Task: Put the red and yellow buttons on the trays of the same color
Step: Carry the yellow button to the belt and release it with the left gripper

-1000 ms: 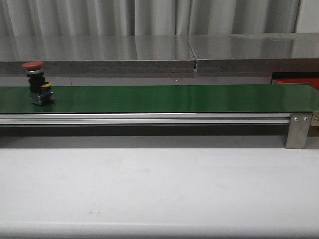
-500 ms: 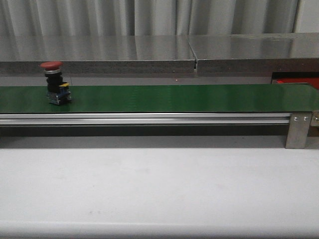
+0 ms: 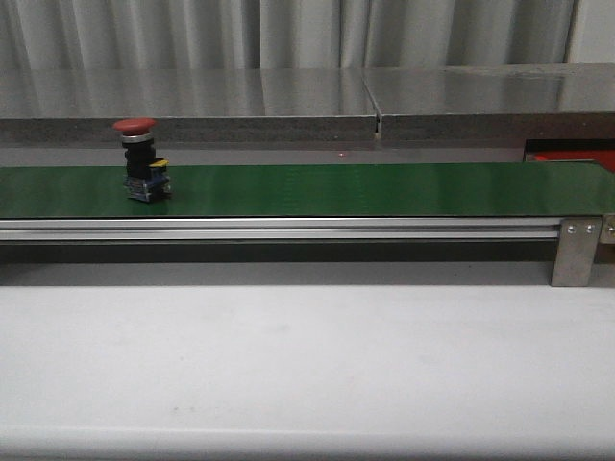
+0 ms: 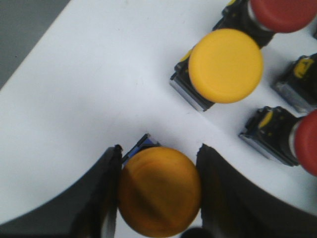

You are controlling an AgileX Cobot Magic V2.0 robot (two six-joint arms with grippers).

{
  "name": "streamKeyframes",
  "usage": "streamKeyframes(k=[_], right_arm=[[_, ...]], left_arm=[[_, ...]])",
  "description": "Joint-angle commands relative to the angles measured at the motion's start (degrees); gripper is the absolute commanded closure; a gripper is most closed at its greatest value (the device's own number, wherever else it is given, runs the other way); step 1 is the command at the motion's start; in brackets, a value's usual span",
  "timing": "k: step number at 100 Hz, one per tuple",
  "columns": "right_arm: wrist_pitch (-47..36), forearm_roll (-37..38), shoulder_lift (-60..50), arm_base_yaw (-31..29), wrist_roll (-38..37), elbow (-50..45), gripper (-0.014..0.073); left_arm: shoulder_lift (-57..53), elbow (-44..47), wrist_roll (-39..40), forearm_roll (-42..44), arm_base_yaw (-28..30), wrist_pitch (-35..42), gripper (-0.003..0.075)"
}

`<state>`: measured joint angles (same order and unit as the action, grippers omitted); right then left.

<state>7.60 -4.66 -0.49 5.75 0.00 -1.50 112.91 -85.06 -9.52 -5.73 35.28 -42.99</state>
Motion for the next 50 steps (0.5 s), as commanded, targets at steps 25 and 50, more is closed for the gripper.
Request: streamKeyframes(k=[25, 50], right_arm=[[-4.68, -0.05, -1.03, 0.09, 0.00, 1.04, 0.0660], [-4.68, -0.05, -1.03, 0.09, 0.00, 1.04, 0.0660]], left_arm=[[-15.93, -1.76, -0.12, -5.93, -1.78, -0.09, 0.0739], [-16.94, -3.56, -0.12, -5.81, -10.64, -0.93, 0.0739]])
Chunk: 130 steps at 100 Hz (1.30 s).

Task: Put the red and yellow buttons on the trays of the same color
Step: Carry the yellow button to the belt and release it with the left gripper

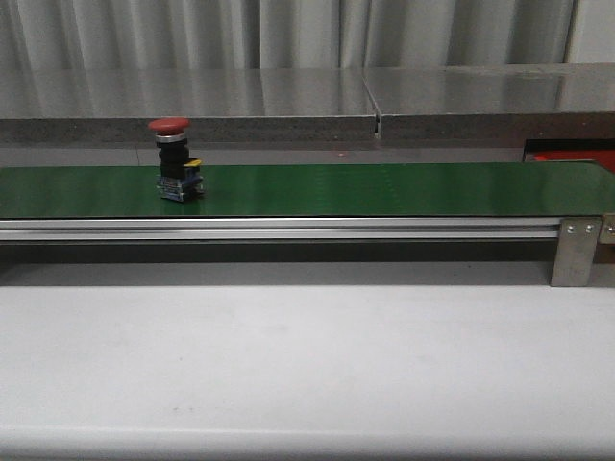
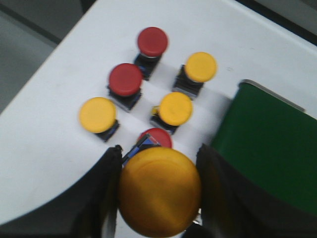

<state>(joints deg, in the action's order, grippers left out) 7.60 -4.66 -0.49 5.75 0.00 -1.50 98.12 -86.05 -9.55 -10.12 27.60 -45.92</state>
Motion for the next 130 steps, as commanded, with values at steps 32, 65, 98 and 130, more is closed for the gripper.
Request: streamKeyframes(k=[32, 65, 98, 130], right_arm=[[-4.68, -0.05, -1.03, 0.09, 0.00, 1.04, 0.0660], [-4.68, -0.05, -1.03, 0.09, 0.00, 1.04, 0.0660], [-4.68, -0.05, -1.03, 0.09, 0.00, 1.04, 0.0660], [-4.68, -0.05, -1.03, 0.09, 0.00, 1.04, 0.0660]], left_arm=[[3.94, -3.13, -0.08, -1.21, -11.07, 4.68, 0.0739], [7.62, -3.13, -0.08, -1.55, -12.61, 5.87, 0.0738], [7.74, -3.13, -0.08, -1.55, -12.72, 5.07, 0.0386], [7.63, -6.21, -0.08, -2.42, -13.25, 5.00, 0.0057]])
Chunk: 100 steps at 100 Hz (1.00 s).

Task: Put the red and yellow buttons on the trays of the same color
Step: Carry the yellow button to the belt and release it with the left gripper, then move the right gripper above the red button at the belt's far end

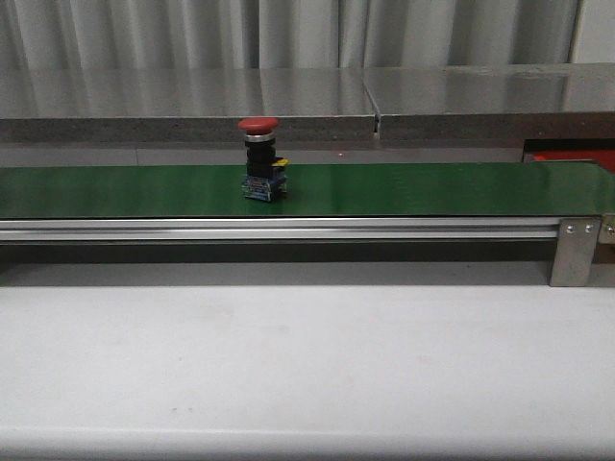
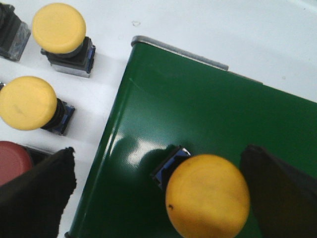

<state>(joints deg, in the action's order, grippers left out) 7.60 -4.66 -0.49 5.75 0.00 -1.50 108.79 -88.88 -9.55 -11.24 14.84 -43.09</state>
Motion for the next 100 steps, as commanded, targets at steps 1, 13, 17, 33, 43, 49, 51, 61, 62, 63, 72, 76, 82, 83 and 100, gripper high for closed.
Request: streamKeyframes(k=[1, 13, 17, 33, 43, 49, 51, 61, 62, 63, 72, 76, 82, 83, 100], right_arm=[[-4.68, -0.05, -1.03, 0.09, 0.00, 1.04, 0.0660], [-4.68, -0.05, -1.03, 0.09, 0.00, 1.04, 0.0660], [-4.68, -0.05, -1.03, 0.09, 0.00, 1.04, 0.0660], [-4.68, -0.05, -1.03, 0.09, 0.00, 1.04, 0.0660], [-4.68, -0.05, -1.03, 0.09, 0.00, 1.04, 0.0660], [-4.68, -0.05, -1.03, 0.09, 0.00, 1.04, 0.0660], [-4.68, -0.05, -1.03, 0.09, 0.00, 1.04, 0.0660], [-4.68, -0.05, -1.03, 0.09, 0.00, 1.04, 0.0660], [-4.68, -0.05, -1.03, 0.09, 0.00, 1.04, 0.0660], [-4.68, -0.05, -1.03, 0.09, 0.00, 1.04, 0.0660], [-4.68, -0.05, -1.03, 0.09, 0.00, 1.04, 0.0660], [-4.68, -0.05, -1.03, 0.09, 0.00, 1.04, 0.0660], [-4.68, -0.05, -1.03, 0.09, 0.00, 1.04, 0.0660], [-4.68, -0.05, -1.03, 0.09, 0.00, 1.04, 0.0660], [-4.68, -0.05, -1.03, 0.09, 0.00, 1.04, 0.0660]], left_arm=[[-3.04, -3.55, -0.08, -1.30, -0.63, 2.17, 0.0059], [-3.94, -6.15, -0.08, -1.43, -1.90, 1.61, 0.0060], [-4.63, -6.29, -0.90, -1.43, -2.48, 1.90, 0.0060], [-8.54, -6.34, -2.82, -1.43, -5.72, 2.92, 0.0060], [-11.52, -6.34, -2.82, -1.43, -7.79, 2.92, 0.0060], [-13.76, -6.03, -2.82, -1.43, -9.05, 2.99, 0.0060], [-14.65, -5.60, -2.88, -1.43, -9.33, 3.32, 0.0060], [-19.61, -2.16, -2.88, -1.32, -11.26, 5.56, 0.0060], [-20.01, -1.80, -2.88, -1.32, -11.38, 5.75, 0.0060], [-20.84, -1.05, -2.88, -1.32, -11.59, 6.18, 0.0060], [-26.64, 5.18, -2.88, -1.32, -12.96, 9.19, 0.0060], [-29.01, 8.09, -2.88, -1.43, -13.76, 11.06, 0.0060], [-33.38, 13.67, -2.88, -1.43, -15.12, 13.98, 0.0060], [-33.85, 14.31, -2.88, -1.43, -15.27, 14.29, 0.0060], [-45.71, 30.17, -2.88, -2.70, -18.83, 21.92, 0.0061]])
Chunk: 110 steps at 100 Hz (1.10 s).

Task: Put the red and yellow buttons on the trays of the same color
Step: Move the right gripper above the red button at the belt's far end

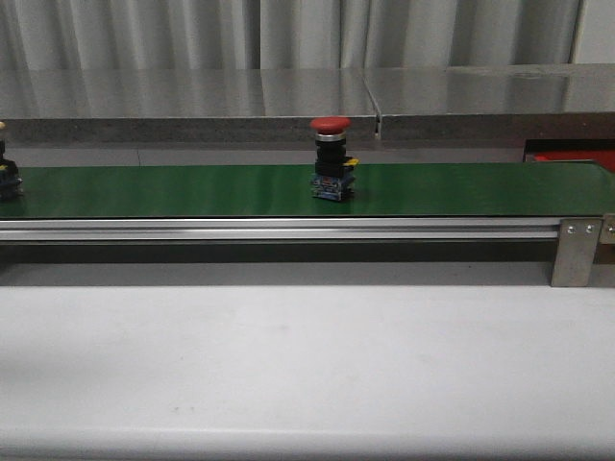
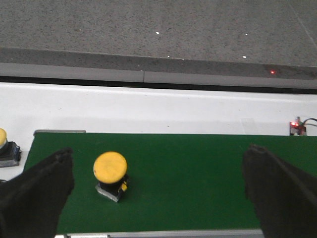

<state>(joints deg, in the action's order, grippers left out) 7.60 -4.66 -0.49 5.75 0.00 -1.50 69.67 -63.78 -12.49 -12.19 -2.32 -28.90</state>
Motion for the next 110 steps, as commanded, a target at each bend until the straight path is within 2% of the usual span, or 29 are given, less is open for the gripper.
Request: streamKeyframes(k=[1, 16, 25, 36, 43, 45, 48, 52, 55, 76, 97, 110], right_arm=[[-4.68, -0.05, -1.03, 0.09, 0.00, 1.04, 0.0660], [-5.04, -0.05, -1.03, 0.09, 0.00, 1.04, 0.0660], [-5.62, -0.05, -1.03, 0.09, 0.00, 1.04, 0.0660], [-5.83, -0.05, -1.03, 0.09, 0.00, 1.04, 0.0660], [-6.05, -0.05, -1.03, 0.09, 0.00, 1.09, 0.0660], [-6.10, -0.05, -1.03, 0.09, 0.00, 1.17, 0.0660], [-6.10, -0.05, -1.03, 0.09, 0.00, 1.34, 0.0660], [-5.79, -0.05, -1.03, 0.09, 0.00, 1.92, 0.0660], [-5.29, -0.23, -0.87, 0.09, 0.00, 2.54, 0.0660], [0.26, -6.39, 7.16, 0.09, 0.00, 13.58, 0.0660], [19.38, -7.52, 28.31, 0.09, 0.00, 33.11, 0.0660], [23.38, -7.59, 41.50, 0.09, 0.00, 43.42, 0.0660]], left_arm=[[-7.05, 5.67, 0.06, -1.87, -1.91, 8.00, 0.0061], [-16.47, 17.29, 0.06, -2.35, -3.88, 11.56, 0.0082], [-21.16, 23.71, 0.06, -3.48, -3.97, 13.31, 0.0155], [-26.69, 30.29, 0.06, -4.53, -3.97, 15.15, 0.0319], [-29.43, 33.19, 0.06, -5.02, -3.97, 16.03, 0.0467], [-30.09, 33.80, 0.06, -5.17, -3.97, 16.27, 0.0531], [-30.85, 34.49, 0.06, -5.16, -3.97, 16.40, 0.0580], [-31.68, 35.19, 0.06, -5.16, -3.97, 16.64, 0.0689], [-32.00, 35.50, 0.06, -5.29, -3.97, 16.89, 0.0733], [-32.16, 35.61, 0.06, -5.41, -3.97, 17.69, 0.0739], [-32.16, 35.61, 0.06, -5.41, -3.97, 17.69, 0.0739], [-32.16, 35.61, 0.06, -5.41, -3.97, 17.69, 0.0739]])
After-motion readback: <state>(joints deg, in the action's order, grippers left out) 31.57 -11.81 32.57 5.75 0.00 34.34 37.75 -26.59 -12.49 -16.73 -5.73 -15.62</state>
